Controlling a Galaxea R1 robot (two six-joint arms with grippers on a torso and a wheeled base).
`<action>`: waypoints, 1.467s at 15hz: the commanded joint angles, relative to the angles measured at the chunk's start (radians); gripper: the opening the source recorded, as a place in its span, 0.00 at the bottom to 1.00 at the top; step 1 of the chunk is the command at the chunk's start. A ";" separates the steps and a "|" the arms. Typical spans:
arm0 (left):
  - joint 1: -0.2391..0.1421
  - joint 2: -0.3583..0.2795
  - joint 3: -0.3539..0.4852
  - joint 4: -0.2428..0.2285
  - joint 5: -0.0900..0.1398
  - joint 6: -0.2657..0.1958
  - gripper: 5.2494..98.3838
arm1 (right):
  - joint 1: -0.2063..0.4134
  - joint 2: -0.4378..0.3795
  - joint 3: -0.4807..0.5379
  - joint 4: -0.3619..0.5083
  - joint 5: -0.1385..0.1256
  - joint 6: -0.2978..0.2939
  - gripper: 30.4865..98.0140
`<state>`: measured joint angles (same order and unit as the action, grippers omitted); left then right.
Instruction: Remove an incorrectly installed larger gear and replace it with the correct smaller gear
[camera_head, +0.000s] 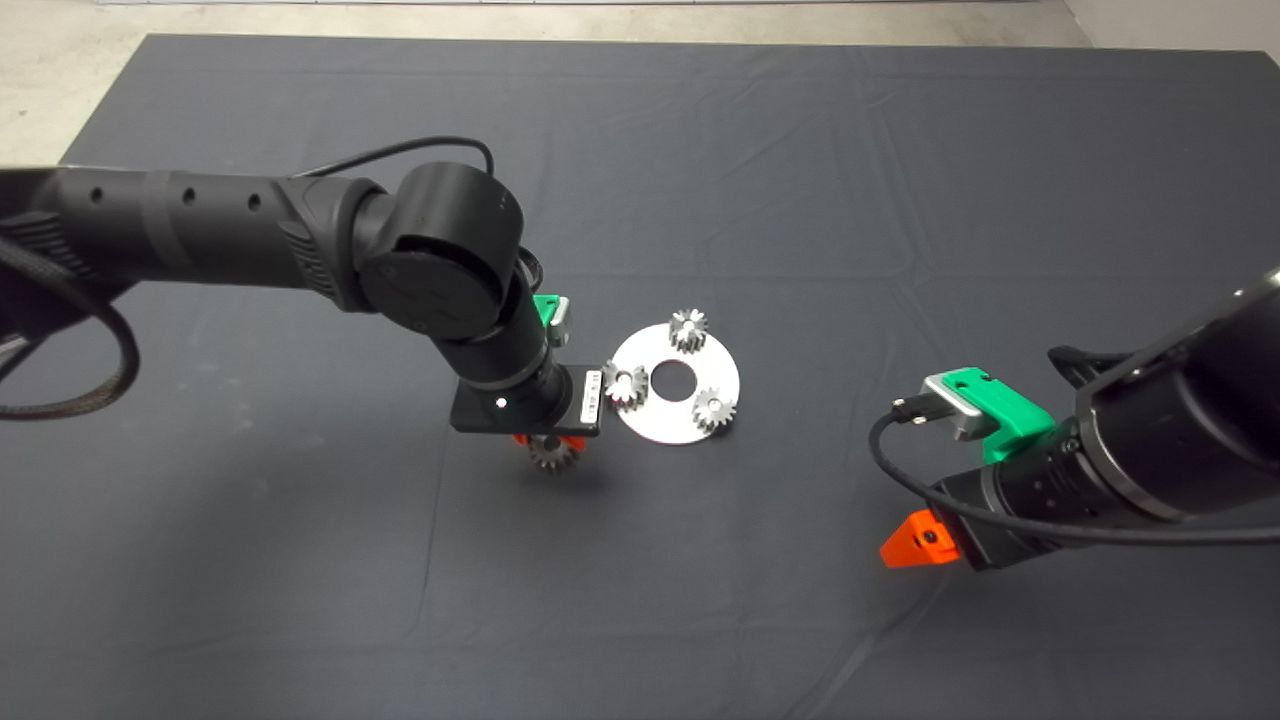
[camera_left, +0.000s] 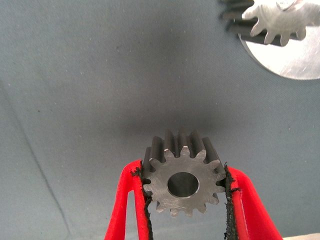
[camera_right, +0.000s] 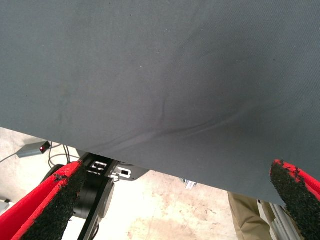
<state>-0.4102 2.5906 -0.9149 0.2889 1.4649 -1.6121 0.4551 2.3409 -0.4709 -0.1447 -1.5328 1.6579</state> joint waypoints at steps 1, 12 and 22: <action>-0.021 0.001 0.004 0.028 -0.005 0.002 0.19 | 0.024 -0.004 0.002 -0.007 -0.029 0.002 1.00; 0.002 -0.005 -0.025 0.033 -0.006 0.023 0.19 | 0.024 -0.001 0.002 -0.006 -0.030 0.002 1.00; 0.065 -0.003 -0.039 0.075 -0.020 0.026 0.21 | 0.024 -0.002 0.002 -0.006 -0.030 0.002 1.00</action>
<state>-0.3333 2.5900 -0.9538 0.3607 1.4534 -1.5894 0.4551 2.3409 -0.4709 -0.1447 -1.5334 1.6579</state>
